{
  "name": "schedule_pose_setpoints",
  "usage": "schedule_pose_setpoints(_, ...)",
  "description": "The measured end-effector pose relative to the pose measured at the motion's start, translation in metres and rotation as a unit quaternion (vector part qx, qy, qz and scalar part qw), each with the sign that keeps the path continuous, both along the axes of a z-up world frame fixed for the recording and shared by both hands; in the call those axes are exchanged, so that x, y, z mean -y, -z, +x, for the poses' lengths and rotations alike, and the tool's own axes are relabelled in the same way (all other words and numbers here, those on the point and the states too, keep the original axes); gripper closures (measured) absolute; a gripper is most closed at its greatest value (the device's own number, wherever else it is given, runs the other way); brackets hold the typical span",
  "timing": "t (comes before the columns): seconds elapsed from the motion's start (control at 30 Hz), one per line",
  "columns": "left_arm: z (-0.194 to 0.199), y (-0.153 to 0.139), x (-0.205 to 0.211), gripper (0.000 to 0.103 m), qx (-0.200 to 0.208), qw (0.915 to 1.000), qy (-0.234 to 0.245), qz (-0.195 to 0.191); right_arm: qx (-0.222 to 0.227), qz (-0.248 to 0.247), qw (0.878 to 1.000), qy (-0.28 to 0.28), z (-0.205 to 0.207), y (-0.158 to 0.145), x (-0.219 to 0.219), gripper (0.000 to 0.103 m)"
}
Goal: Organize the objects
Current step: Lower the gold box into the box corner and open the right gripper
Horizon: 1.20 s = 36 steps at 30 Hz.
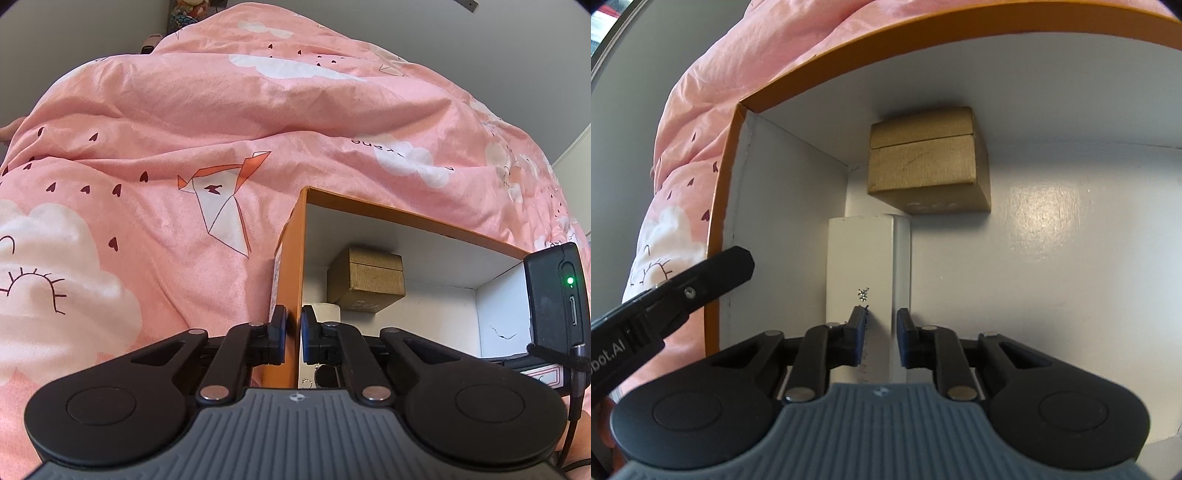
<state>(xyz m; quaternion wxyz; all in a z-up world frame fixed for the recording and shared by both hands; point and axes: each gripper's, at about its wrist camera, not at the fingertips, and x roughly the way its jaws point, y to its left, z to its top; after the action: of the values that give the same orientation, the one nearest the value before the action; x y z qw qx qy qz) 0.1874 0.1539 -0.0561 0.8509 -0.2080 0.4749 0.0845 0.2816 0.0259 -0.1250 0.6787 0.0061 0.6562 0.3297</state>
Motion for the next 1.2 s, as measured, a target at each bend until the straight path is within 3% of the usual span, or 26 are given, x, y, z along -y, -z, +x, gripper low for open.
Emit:
schedule_pose_setpoints(0.17,0.0,0.0,-0.001,0.095,0.001,1.0,0.0,0.0,0.014,-0.001,1.0,-0.007,0.001,-0.009,0.005,0.089)
schedule_pose_setpoints(0.3,0.0,-0.001,0.001,0.095,-0.001,1.0,0.001,0.005,0.099,-0.006,0.995,0.02,0.01,-0.035,0.02,0.076)
schedule_pose_setpoints(0.43,0.002,-0.002,0.002,0.095,-0.005,0.9999,-0.001,0.009,0.149,-0.002,0.988,0.038,0.02,-0.053,0.026,0.07)
schedule_pose_setpoints(0.57,0.002,-0.002,0.003,0.096,-0.006,0.9999,0.0,0.013,0.152,-0.001,0.987,0.045,0.032,-0.052,0.02,0.07)
schedule_pose_setpoints(0.67,0.002,-0.002,0.004,0.096,-0.008,0.9998,0.0,0.017,0.144,0.002,0.989,0.041,0.038,-0.044,0.018,0.078)
schedule_pose_setpoints(0.9,0.003,-0.002,0.004,0.096,-0.009,0.9998,0.0,0.016,0.115,0.029,0.993,0.03,0.036,-0.037,0.005,0.085)
schedule_pose_setpoints(1.2,0.003,-0.002,0.004,0.096,-0.01,0.9998,-0.001,0.018,0.111,0.058,0.992,-0.006,0.029,-0.035,-0.018,0.088)
